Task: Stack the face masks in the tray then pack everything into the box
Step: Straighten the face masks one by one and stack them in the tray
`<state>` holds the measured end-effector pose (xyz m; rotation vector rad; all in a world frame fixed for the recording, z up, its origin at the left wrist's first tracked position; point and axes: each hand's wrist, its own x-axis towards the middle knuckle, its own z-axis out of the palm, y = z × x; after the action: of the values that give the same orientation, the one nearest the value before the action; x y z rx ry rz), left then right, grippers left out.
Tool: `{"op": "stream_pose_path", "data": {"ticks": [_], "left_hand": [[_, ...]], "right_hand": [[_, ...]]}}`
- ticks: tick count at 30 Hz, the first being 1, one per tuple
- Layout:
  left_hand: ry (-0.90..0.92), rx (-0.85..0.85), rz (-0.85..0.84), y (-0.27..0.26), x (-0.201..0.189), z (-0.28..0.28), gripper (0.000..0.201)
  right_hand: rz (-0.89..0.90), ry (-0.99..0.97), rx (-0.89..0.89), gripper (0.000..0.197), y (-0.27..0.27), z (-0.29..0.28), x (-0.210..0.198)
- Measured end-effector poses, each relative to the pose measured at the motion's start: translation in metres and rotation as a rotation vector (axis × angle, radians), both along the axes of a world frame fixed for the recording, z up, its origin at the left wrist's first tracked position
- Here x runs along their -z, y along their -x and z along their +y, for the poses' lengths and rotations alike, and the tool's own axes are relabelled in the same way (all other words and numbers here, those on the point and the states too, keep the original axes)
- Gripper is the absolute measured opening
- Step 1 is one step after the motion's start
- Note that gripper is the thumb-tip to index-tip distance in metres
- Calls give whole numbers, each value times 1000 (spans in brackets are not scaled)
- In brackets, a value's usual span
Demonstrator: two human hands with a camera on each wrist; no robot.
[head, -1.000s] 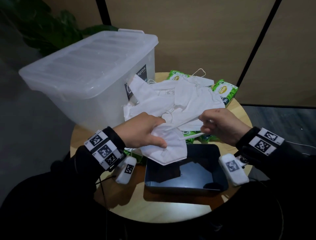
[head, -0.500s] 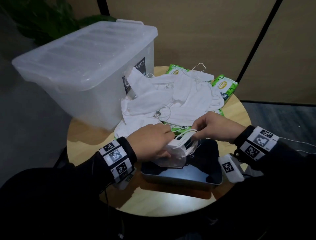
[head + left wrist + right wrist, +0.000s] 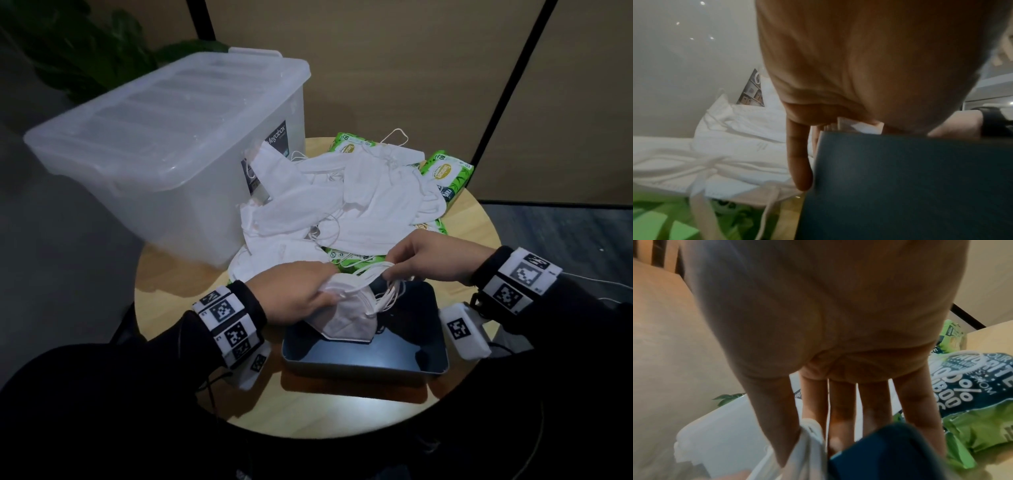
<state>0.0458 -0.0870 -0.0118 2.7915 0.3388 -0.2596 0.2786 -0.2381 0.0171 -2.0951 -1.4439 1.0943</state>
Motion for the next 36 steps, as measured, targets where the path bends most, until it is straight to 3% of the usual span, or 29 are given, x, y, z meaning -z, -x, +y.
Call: {"op": "stream_pose_path", "data": {"ticks": [4, 8, 11, 13, 17, 19, 21, 25, 27, 29, 31, 33, 36], "left_hand": [[49, 53, 49, 1, 1, -5, 47], [198, -9, 34, 0, -21, 11, 68], [205, -145, -177, -3, -39, 40, 45], [85, -239, -200, -8, -41, 62, 31], [-111, -354, 61, -14, -23, 83, 62], [-105, -368, 101, -16, -14, 81, 75], [-97, -386, 100, -18, -11, 79, 74], [-146, -400, 129, -17, -21, 82, 33], [-124, -384, 94, -13, -27, 88, 19], [-78, -367, -4, -7, -37, 93, 16], [-12, -384, -131, -2, -52, 96, 15], [110, -466, -298, 1, -64, 99, 14], [413, -609, -562, 2, -73, 96, 10]], "right_hand": [[138, 67, 50, 21, 0, -4, -12], [433, -72, 337, 24, -16, 1, -19], [631, -259, 664, 27, -36, 9, -19], [644, -365, 876, 27, -48, 16, -14], [451, -461, 1172, 23, -71, 27, 7], [331, -396, 1186, 34, -82, 30, 16], [340, -285, 1156, 35, -84, 34, 21], [217, -214, 1153, 21, -89, 42, 23], [223, -262, 1163, 41, -88, 44, 16], [287, -382, 1136, 42, -79, 42, 3], [362, -520, 1064, 6, -70, 41, -6], [473, -572, 978, 20, -63, 38, -12], [581, -618, 877, 20, -49, 36, -20]]}}
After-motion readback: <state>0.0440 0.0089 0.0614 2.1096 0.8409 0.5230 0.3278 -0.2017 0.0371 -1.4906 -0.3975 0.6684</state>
